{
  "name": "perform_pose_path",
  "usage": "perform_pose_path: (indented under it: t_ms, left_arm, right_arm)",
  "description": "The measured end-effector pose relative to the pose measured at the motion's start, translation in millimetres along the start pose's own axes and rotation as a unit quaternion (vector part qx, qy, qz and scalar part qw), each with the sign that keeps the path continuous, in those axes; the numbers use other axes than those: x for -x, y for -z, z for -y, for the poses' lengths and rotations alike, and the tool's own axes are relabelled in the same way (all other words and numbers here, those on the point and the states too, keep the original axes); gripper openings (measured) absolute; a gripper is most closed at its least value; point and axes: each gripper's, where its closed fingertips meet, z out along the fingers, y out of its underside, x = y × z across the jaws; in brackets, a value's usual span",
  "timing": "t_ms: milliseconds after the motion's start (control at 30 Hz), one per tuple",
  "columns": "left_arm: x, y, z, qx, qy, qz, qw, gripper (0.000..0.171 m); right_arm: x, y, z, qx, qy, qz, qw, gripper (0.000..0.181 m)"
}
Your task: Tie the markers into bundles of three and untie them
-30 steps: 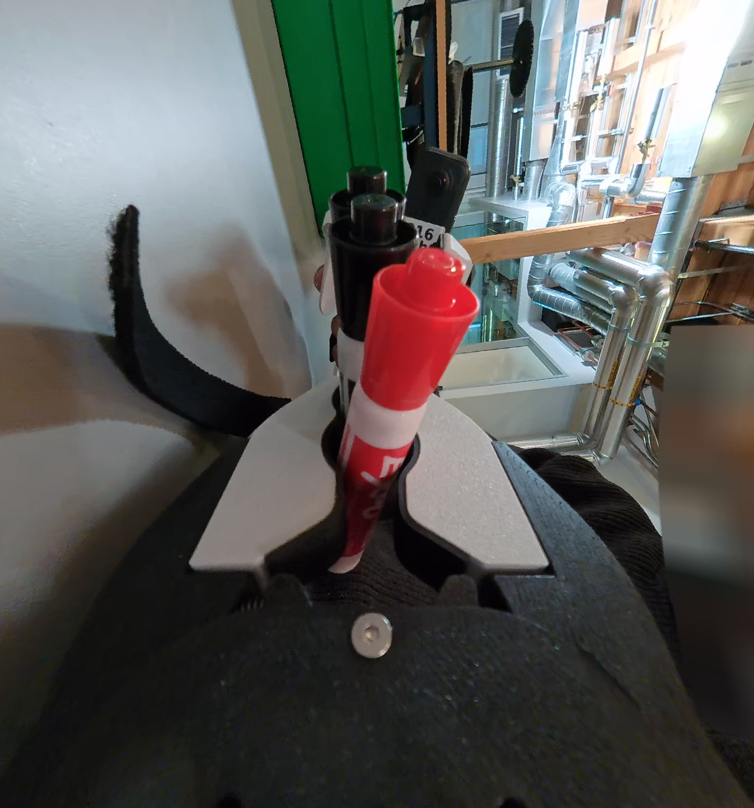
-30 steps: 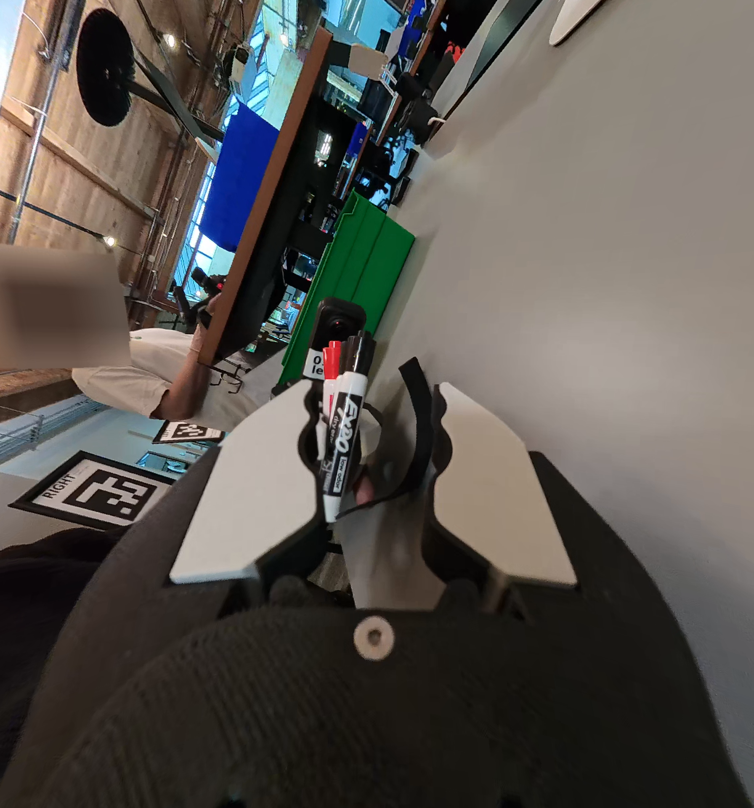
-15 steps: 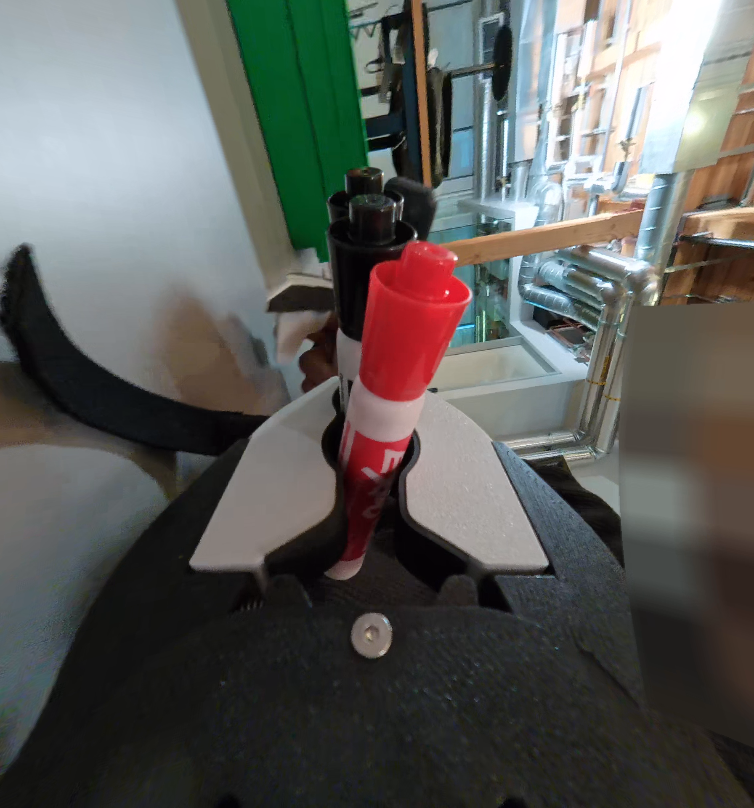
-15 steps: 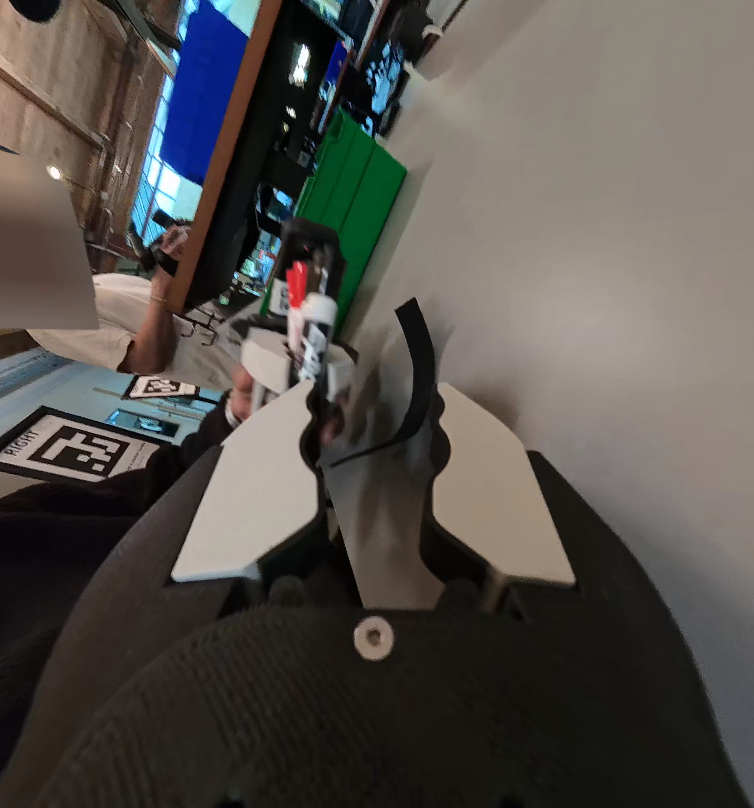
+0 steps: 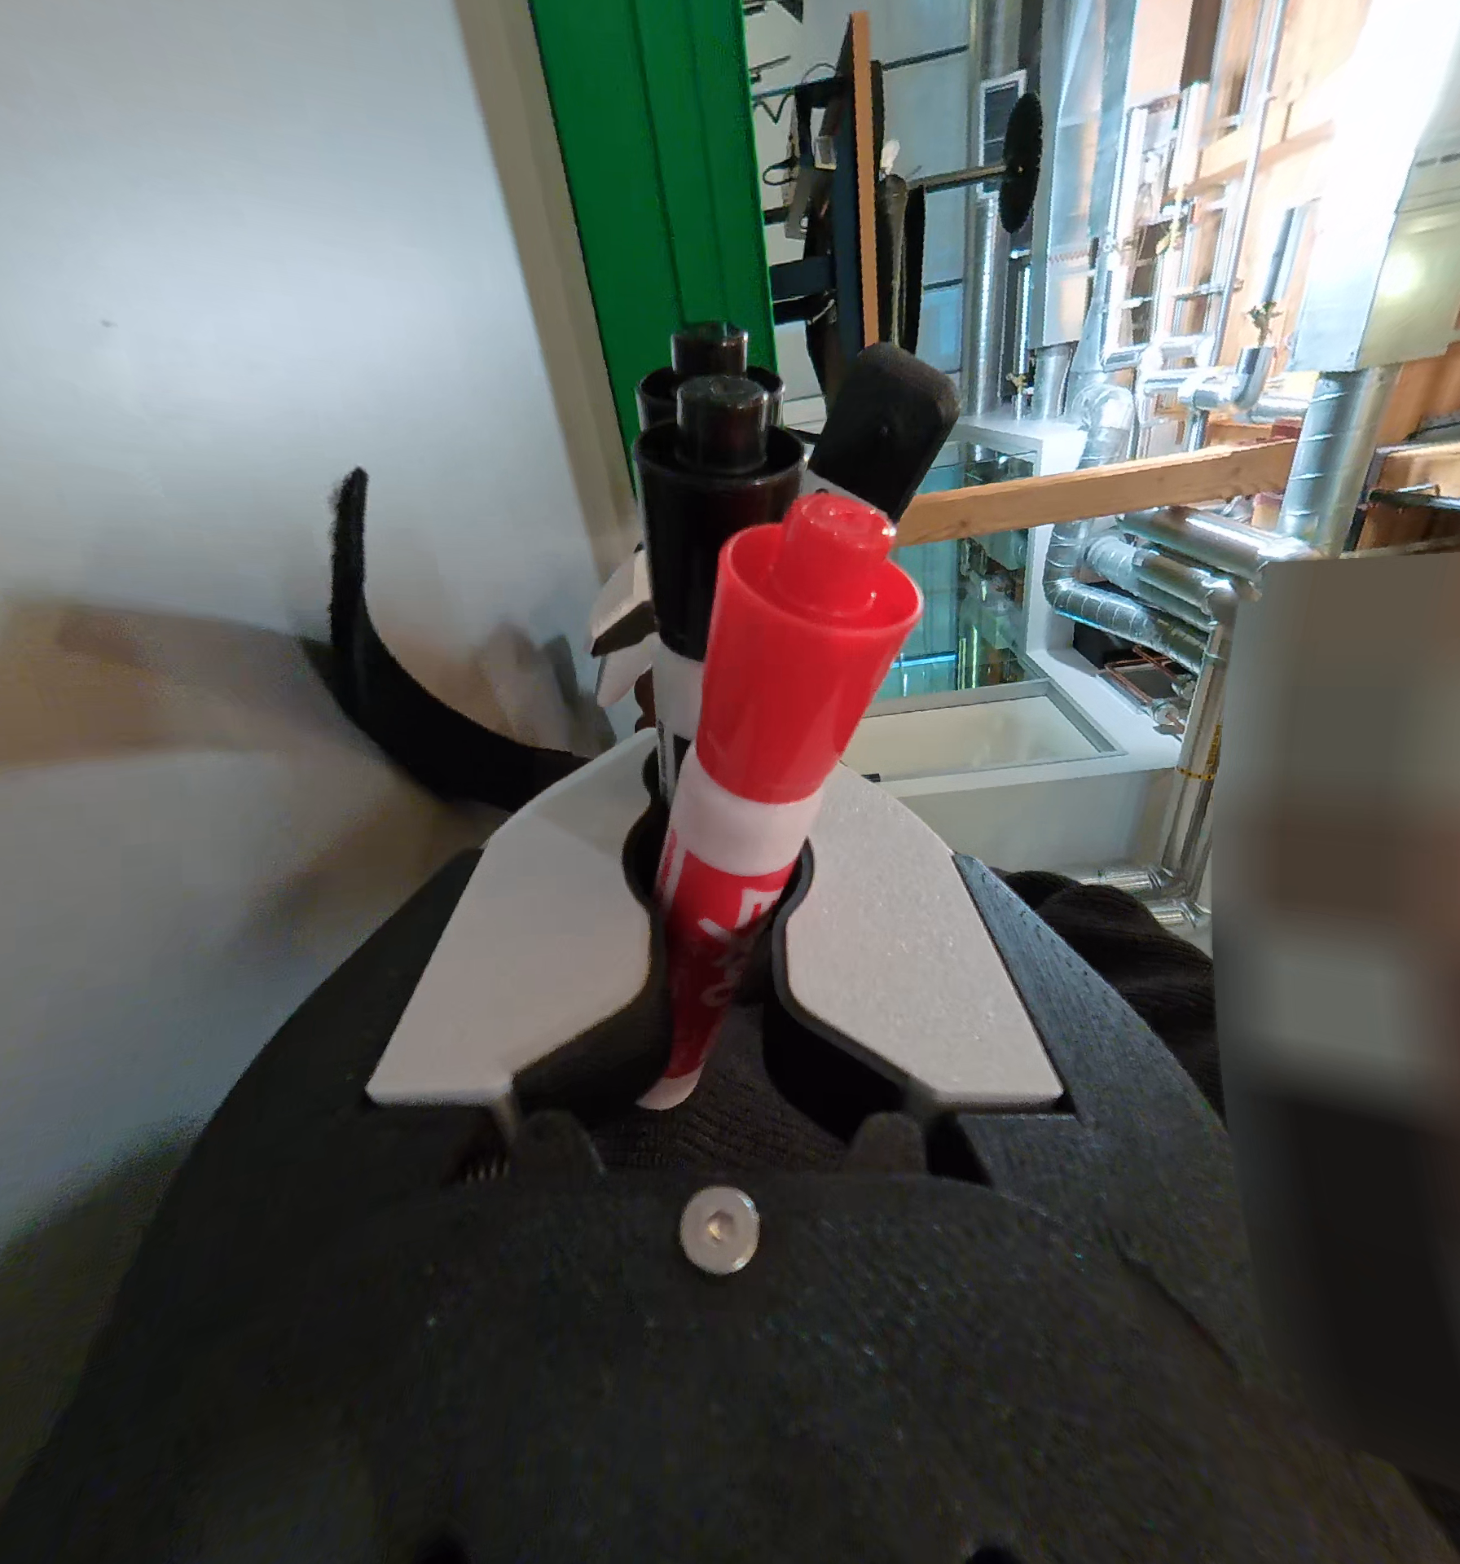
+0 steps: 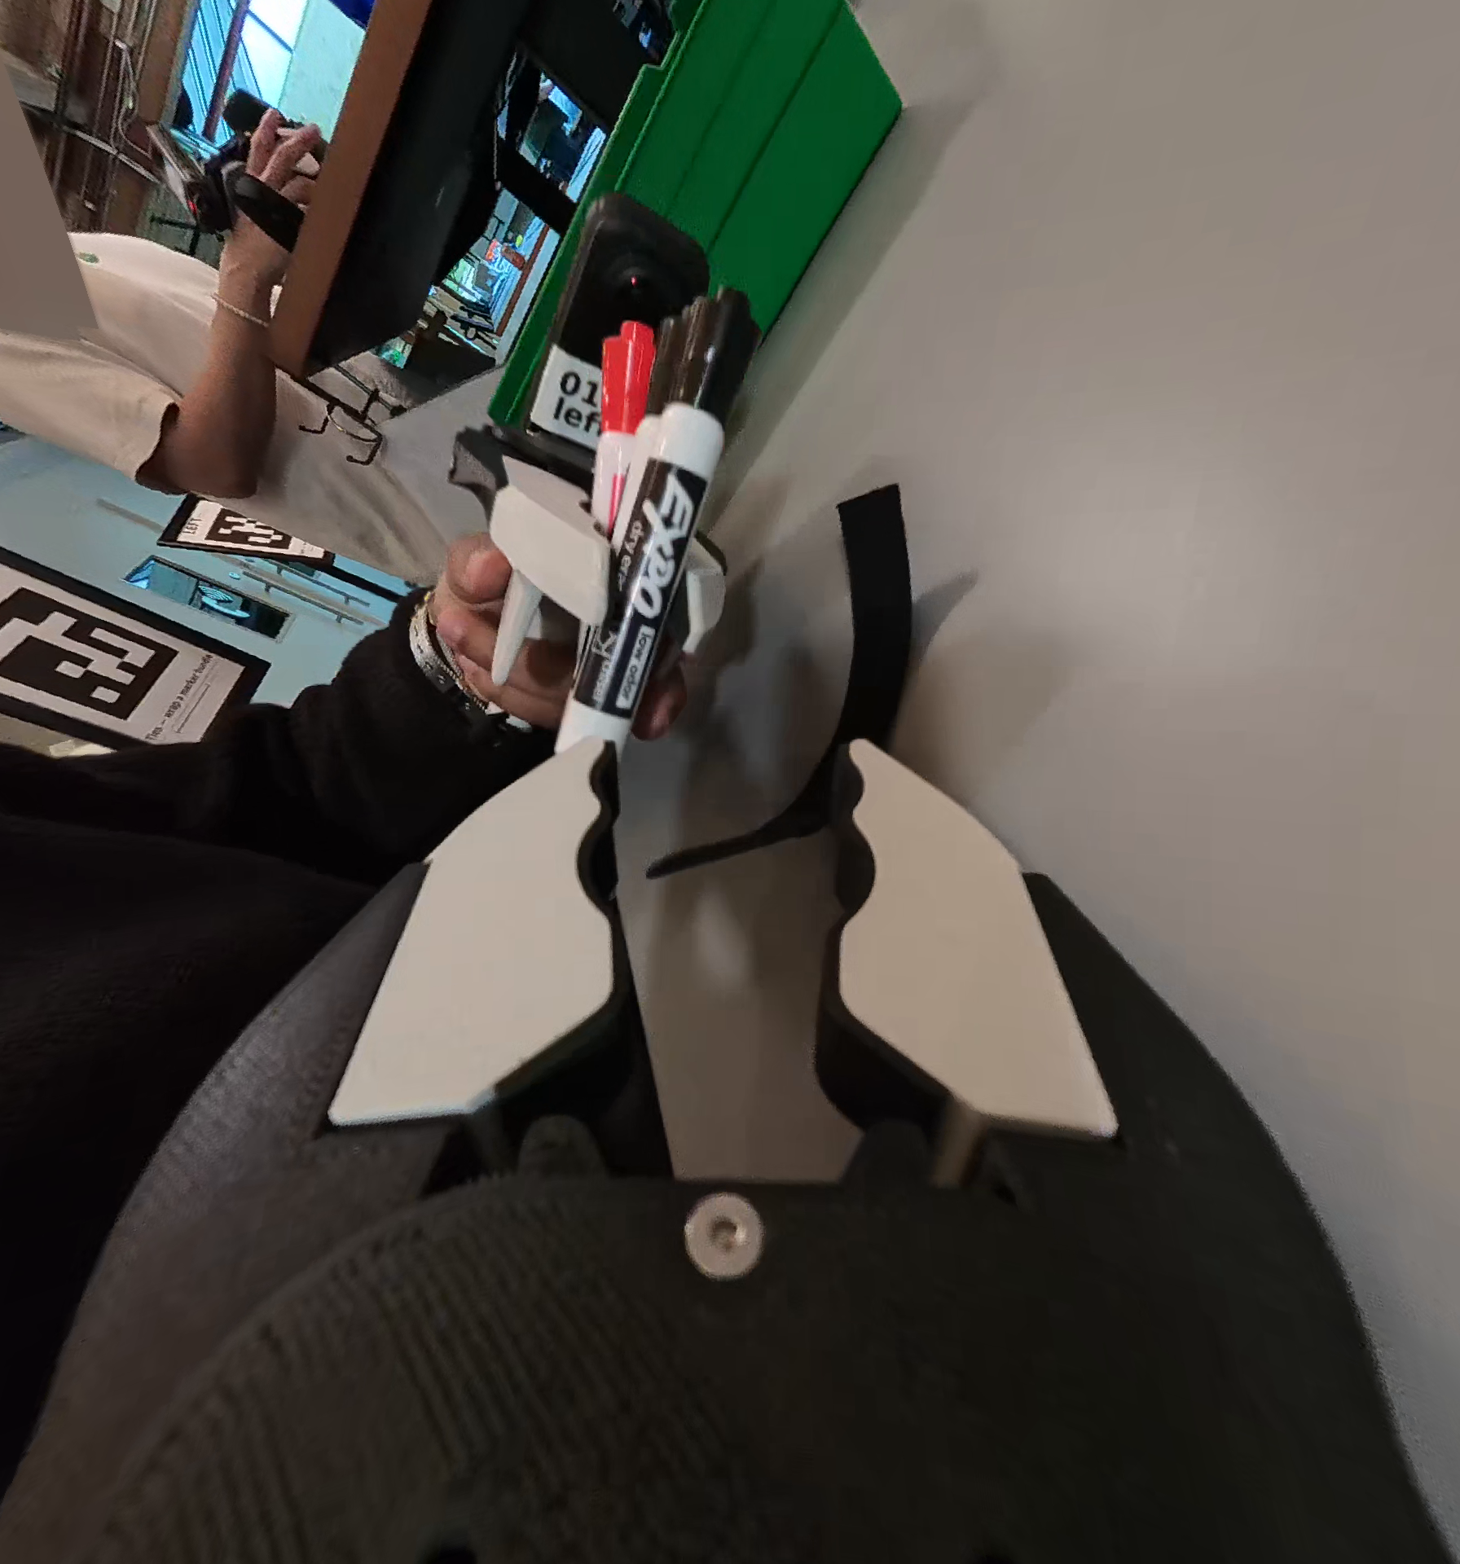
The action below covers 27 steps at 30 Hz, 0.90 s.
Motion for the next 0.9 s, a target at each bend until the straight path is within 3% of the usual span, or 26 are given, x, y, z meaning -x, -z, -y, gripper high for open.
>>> perform_pose_path:
  t_ms: [400,600,900]
  left_arm:
    - [14,14,-9,-0.017,0.007,0.022,1.0,0.02]
    - [17,14,-20,-0.007,0.008,0.03,0.999,0.02]
    - [22,4,-49,0.065,0.005,0.052,0.997,0.02]
  right_arm:
    - [6,-5,25,-0.041,-0.007,0.032,0.999,0.054]
    - [16,-13,23,-0.038,-0.014,0.056,0.998,0.054]
    - [13,-17,23,-0.033,-0.007,0.045,0.998,0.054]
